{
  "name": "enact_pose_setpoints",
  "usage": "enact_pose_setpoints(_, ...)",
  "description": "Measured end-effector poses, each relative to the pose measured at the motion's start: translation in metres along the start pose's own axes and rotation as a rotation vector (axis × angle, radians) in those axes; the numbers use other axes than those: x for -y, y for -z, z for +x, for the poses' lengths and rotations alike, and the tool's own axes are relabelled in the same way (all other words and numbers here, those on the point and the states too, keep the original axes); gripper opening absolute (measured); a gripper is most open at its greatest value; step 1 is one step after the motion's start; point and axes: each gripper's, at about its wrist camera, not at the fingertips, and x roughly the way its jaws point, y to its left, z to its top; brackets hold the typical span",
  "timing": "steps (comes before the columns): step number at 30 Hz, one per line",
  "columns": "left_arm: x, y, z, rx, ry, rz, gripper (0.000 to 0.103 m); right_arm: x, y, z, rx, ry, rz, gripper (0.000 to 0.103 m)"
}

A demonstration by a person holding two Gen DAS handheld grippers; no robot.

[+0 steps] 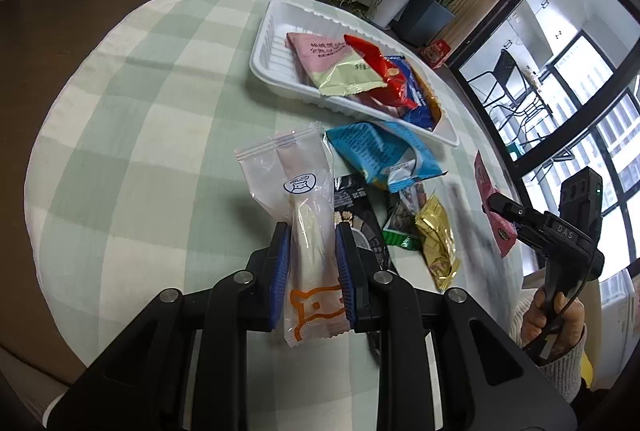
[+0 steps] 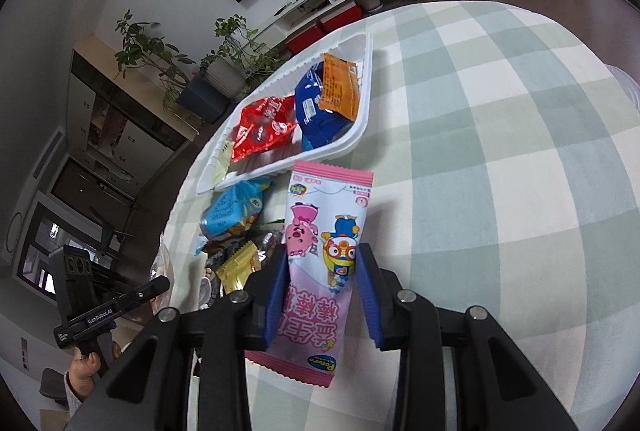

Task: Organize snacks
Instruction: 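Carry the clear bag into the tray with the left tool while the right tool places the pink packet there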

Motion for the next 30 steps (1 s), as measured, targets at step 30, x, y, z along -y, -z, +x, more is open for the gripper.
enact_pose_setpoints(30,0.020,-0.071,-0.004,0.055,0.057,0.049,0.021,-0.014,-0.061,-0.002,0.052,-0.082,0.004,0.037)
